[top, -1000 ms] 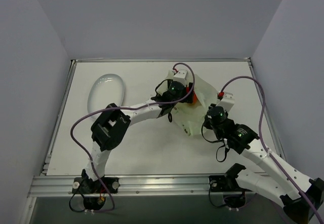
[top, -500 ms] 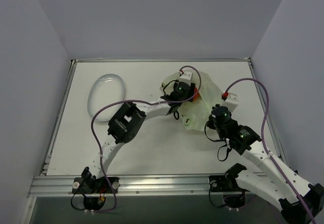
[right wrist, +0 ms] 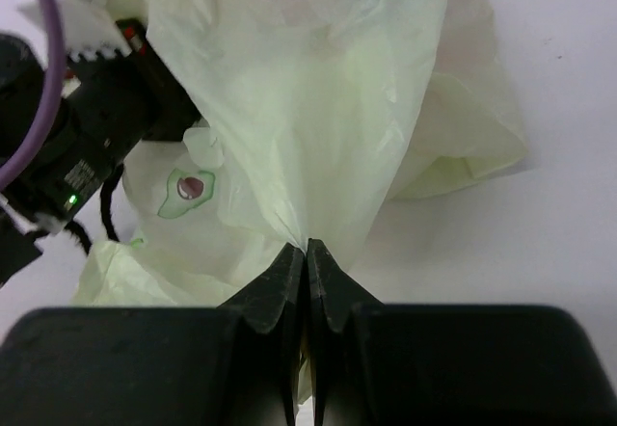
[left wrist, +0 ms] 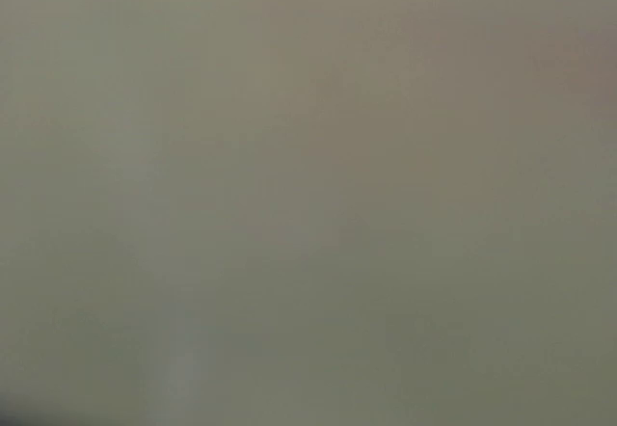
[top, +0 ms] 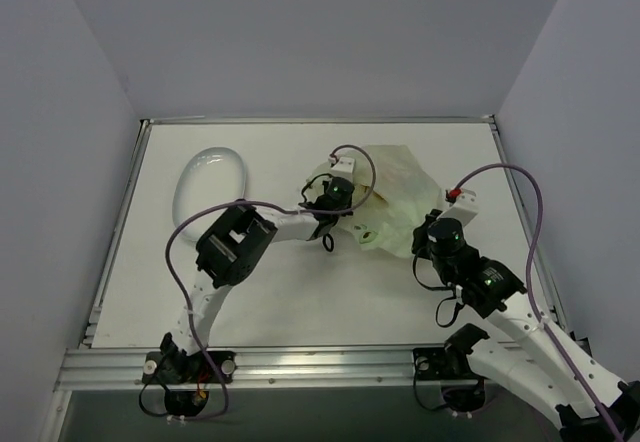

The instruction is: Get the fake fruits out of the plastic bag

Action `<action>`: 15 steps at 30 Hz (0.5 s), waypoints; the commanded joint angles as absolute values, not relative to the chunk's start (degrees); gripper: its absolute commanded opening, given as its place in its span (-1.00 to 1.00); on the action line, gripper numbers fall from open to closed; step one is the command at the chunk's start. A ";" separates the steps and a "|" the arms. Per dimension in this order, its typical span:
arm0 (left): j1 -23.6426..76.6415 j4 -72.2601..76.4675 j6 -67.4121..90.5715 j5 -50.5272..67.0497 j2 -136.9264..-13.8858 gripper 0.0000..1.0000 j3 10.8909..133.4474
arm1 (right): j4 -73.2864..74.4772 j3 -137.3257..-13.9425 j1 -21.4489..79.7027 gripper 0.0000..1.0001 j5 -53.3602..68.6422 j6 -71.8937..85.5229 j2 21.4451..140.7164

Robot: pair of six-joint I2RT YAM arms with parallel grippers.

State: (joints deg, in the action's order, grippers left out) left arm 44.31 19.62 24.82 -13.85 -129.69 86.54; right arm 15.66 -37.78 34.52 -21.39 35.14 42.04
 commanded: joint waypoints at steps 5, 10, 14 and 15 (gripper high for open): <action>43.59 29.35 33.99 -19.33 -108.56 -0.95 63.50 | 18.19 -37.00 31.82 -1.00 -29.95 40.16 42.45; 46.74 32.07 41.13 -18.98 -98.36 -0.95 52.66 | 18.98 -38.14 27.69 -0.85 -31.74 39.65 39.64; 51.59 29.45 36.84 -22.59 -90.73 -0.95 51.59 | 18.90 -42.00 28.12 0.55 -24.45 33.24 41.13; 51.68 29.10 36.57 -22.15 -89.40 -0.95 51.77 | 18.90 -42.97 28.21 0.85 -22.95 30.44 42.44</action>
State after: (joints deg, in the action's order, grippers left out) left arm 49.41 27.73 36.80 -20.36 -94.91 49.89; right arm 18.85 -38.61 28.10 -26.28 36.23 40.60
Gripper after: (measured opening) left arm 0.027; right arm 0.800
